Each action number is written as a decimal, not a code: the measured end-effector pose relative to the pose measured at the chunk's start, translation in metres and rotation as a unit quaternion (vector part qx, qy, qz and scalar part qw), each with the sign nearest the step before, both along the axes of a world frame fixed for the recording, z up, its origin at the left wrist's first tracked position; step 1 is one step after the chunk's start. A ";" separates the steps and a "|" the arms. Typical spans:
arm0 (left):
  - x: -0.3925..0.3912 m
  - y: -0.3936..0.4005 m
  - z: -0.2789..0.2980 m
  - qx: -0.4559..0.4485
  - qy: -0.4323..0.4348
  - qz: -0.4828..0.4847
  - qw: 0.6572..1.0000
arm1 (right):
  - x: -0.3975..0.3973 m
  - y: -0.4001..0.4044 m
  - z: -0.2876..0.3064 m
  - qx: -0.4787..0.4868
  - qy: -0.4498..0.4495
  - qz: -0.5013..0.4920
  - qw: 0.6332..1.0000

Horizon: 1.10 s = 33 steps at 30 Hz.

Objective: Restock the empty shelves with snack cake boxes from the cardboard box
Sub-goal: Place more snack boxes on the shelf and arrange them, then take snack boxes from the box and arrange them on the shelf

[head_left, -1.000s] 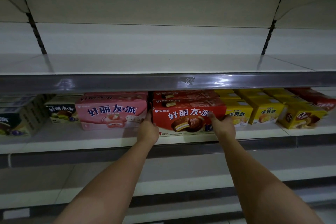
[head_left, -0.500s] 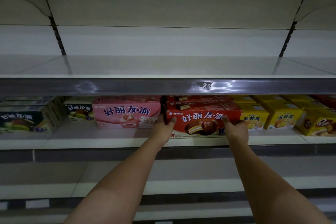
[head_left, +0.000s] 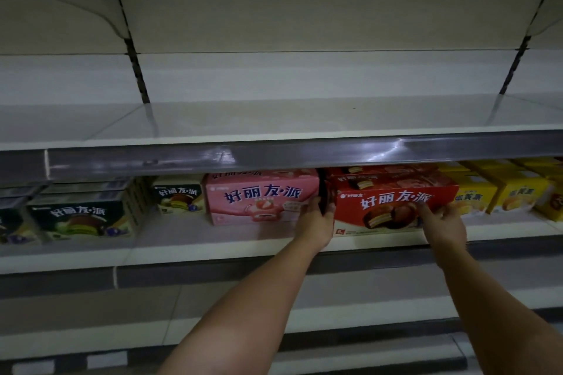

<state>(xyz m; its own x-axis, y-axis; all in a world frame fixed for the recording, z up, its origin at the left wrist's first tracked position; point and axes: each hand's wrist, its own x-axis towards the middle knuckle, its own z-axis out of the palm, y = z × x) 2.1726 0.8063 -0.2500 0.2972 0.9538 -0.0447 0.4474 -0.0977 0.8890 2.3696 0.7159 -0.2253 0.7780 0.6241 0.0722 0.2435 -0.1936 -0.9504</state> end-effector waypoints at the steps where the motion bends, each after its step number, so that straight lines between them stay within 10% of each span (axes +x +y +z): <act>1: -0.004 -0.003 0.003 0.005 0.005 -0.007 1.000 | -0.007 -0.004 -0.001 0.002 -0.003 0.004 1.000; 14: -0.037 -0.078 0.007 0.121 0.070 -0.171 0.975 | -0.078 -0.130 -0.049 -0.088 0.036 -0.093 0.991; 33: 0.004 -0.321 -0.091 0.029 0.211 -0.476 0.853 | -0.161 -0.452 -0.119 -0.259 0.097 -0.326 0.904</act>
